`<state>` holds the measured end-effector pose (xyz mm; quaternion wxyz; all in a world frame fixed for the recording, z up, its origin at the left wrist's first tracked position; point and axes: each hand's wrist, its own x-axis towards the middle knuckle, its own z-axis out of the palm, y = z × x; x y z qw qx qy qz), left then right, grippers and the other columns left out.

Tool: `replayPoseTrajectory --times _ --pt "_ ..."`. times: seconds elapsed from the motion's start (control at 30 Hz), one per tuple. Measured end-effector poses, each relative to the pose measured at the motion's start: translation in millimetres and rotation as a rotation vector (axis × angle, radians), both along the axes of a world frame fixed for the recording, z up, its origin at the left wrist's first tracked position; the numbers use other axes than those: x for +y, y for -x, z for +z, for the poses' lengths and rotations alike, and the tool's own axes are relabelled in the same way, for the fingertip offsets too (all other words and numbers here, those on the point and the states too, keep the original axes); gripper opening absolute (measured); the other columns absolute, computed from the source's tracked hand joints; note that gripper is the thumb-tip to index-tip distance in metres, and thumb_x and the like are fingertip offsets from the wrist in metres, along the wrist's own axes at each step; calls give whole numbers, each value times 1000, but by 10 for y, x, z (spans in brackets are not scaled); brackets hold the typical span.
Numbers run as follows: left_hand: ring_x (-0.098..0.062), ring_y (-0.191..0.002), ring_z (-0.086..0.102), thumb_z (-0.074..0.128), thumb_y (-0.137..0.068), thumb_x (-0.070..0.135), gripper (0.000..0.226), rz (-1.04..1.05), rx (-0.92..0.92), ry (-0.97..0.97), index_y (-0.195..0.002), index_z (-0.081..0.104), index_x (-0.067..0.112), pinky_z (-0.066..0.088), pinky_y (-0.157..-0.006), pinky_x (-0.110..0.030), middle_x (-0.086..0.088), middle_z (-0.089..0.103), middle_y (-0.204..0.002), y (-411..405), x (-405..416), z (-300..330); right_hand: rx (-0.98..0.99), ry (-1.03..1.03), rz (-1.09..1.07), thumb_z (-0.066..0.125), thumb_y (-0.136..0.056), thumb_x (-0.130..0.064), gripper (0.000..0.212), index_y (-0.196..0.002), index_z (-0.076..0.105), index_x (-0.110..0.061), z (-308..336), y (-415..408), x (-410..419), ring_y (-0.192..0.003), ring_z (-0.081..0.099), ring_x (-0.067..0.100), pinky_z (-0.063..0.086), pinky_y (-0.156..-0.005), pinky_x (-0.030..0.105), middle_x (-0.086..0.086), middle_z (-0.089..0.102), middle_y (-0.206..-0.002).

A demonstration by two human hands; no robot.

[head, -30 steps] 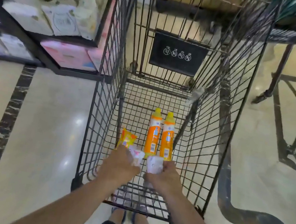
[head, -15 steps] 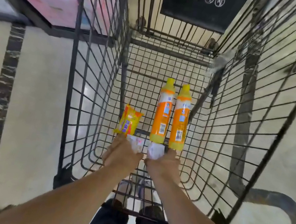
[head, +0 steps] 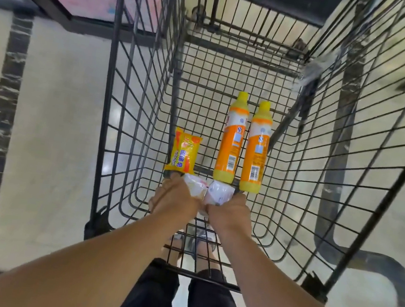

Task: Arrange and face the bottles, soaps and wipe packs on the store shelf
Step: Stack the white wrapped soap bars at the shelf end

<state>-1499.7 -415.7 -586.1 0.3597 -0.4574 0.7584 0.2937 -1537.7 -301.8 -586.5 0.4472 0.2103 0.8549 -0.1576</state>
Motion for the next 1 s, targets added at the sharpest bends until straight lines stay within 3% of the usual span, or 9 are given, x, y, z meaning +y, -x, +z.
replayPoseTrajectory --times 0.1,0.2,0.3,0.37,0.47,0.53,0.63,0.8,1.0 --pt "-27 -110 64 79 -74 47 67 9 53 -57 -129 49 21 53 -90 -38 -3 62 -122 1 -68 118 34 23 36 76 -83 -36 57 -128 49 -14 177 60 2 -112 63 30 46 -76 32 8 63 -121" --pt "-20 -103 62 70 -91 33 45 52 227 -189 -130 55 19 49 -83 -28 1 64 -121 132 -192 461 216 86 267 64 -93 -37 43 -129 59 -15 440 52 -33 -118 57 33 50 -92 37 10 61 -126" --pt "-8 -103 65 64 -95 23 31 31 488 -214 -125 61 25 53 -86 -28 10 67 -118 284 -328 1045 413 374 234 64 -97 -30 21 -115 70 -19 828 61 -77 -105 62 22 48 -84 30 5 66 -112" --pt "2 -99 64 63 -96 19 24 0 611 -233 -118 64 26 52 -80 -18 15 67 -109 250 -409 1482 439 536 166 65 -98 -31 11 -106 71 -25 1196 68 -118 -97 64 10 48 -79 23 -5 69 -105" --pt "6 -96 65 65 -98 17 18 -19 735 -268 -112 67 27 55 -80 -16 18 69 -105 88 -495 2078 408 707 234 66 -98 -34 10 -106 71 -30 1884 101 -110 -93 64 -5 46 -74 6 -15 71 -101" --pt "4 -96 67 67 -95 15 19 16 782 -263 -108 69 30 57 -84 -22 18 72 -101 -123 -561 2493 404 777 333 69 -97 -31 13 -108 73 -26 2352 99 -84 -92 65 -5 47 -76 7 -16 72 -100" --pt "0 -96 68 68 -95 16 18 111 840 -204 -103 70 32 56 -86 -24 16 74 -99 -497 -625 3075 387 861 391 71 -96 -27 12 -108 74 -26 2975 81 -23 -92 66 -2 49 -76 9 -16 74 -100" --pt "-1 -90 67 67 -98 21 9 294 947 -67 -101 71 29 48 -73 -9 12 73 -97 -1259 -504 3959 398 1060 474 69 -97 -25 9 -103 74 -31 3716 -165 -12 -88 69 2 54 -77 17 -20 74 -97" --pt "-1 -98 68 65 -100 33 8 589 1065 240 -104 70 37 54 -83 -21 19 72 -104 -2207 -21 4437 257 1266 720 73 -94 -26 9 -100 75 -32 4100 -672 -152 -87 71 8 58 -76 25 -14 76 -94"
